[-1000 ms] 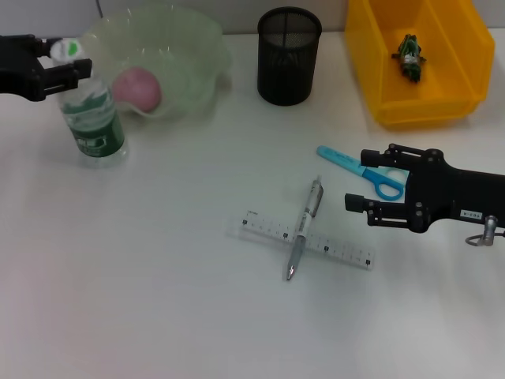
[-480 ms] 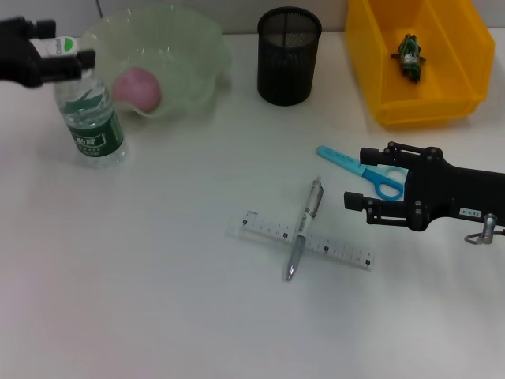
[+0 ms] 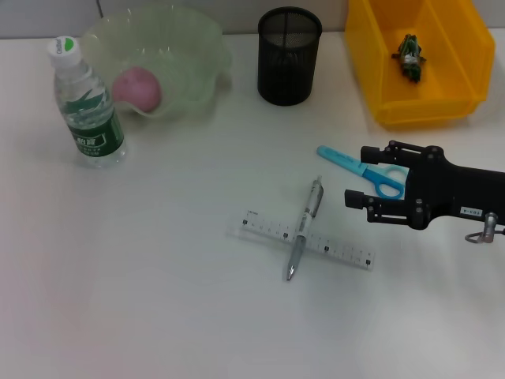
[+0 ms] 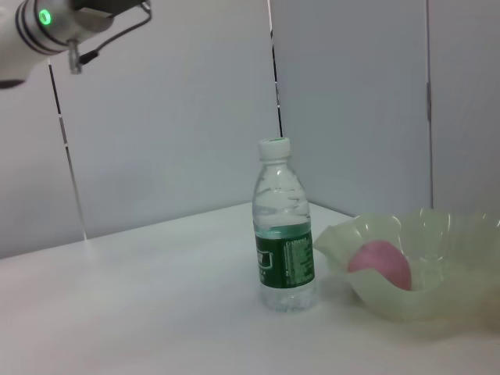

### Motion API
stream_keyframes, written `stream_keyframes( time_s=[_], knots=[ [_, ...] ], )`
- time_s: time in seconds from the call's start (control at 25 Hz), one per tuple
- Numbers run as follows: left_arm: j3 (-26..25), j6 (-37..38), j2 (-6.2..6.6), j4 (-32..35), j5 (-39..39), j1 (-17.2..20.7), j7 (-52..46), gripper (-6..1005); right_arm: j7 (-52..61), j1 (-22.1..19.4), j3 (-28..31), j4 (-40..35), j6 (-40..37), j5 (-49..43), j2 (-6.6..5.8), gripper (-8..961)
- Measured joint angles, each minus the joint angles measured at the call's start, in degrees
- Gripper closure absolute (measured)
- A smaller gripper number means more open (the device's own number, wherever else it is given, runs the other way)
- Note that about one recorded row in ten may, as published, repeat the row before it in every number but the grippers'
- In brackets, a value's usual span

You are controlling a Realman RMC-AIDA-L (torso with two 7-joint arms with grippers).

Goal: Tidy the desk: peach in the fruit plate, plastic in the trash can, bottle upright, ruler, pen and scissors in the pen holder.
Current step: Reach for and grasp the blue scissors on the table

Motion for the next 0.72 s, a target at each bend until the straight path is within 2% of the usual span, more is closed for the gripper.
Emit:
stream_keyframes(
  time_s=[0.12, 0.2, 0.32, 0.36, 0.48, 0.52, 0.56, 0.6, 0.64, 0.68, 0.72],
  knots=[
    [1.0, 3.0, -0.58, -3.3, 0.3, -0.3, 2.7, 165, 0.3, 0.1, 0.0, 0.0, -0.1, 0.0, -0.07, 180],
    [4.8, 4.4, -0.73, -8.2, 1.6, -0.2, 8.9, 165, 0.8, 0.2, 0.1, 0.0, -0.2, 0.0, -0.37, 181],
    [6.5, 4.4, -0.69, -10.6, 2.2, -0.1, 12.0, 165, 1.2, 0.2, 0.2, 0.0, -0.2, 0.0, -0.66, 183],
    [8.0, 4.2, -0.67, -13.5, 3.0, 0.1, 16.1, 165, 1.4, 0.3, 0.3, -0.1, -0.3, 0.0, -0.72, 184],
    [8.0, 4.2, -0.67, -13.5, 3.0, 0.1, 16.1, 165, 2.6, 0.2, 0.7, -1.1, -0.7, 0.0, -0.83, 185],
    [9.0, 3.9, -0.7, -16.5, 4.3, 0.1, 20.7, 165, 3.1, 0.1, 0.8, -1.6, -0.9, 0.0, -0.86, 186],
    [9.0, 3.9, -0.7, -16.5, 4.3, 0.1, 20.7, 165, 3.8, 0.0, 0.8, -2.3, -1.1, 0.0, -0.9, 187],
    [9.6, 0.2, -1.9, -26.0, 10.0, -0.8, 32.7, 165, 5.5, -0.1, 0.8, -3.7, -1.5, 0.0, -1.04, 187],
    [9.6, -2.4, -2.68, -27.6, 11.2, -0.8, 34.7, 165, 5.5, -0.1, 0.8, -3.7, -1.5, 0.0, -1.04, 188],
    [9.6, -2.4, -2.68, -27.6, 11.2, -0.8, 34.7, 165, 6.9, 0.0, 0.8, -4.6, -1.6, 0.0, -1.18, 188],
    [9.6, -5.4, -3.44, -28.8, 12.4, -0.8, 36.1, 165, 8.4, 0.2, 0.6, -5.4, -1.7, -0.1, -1.31, 189]
  ],
)
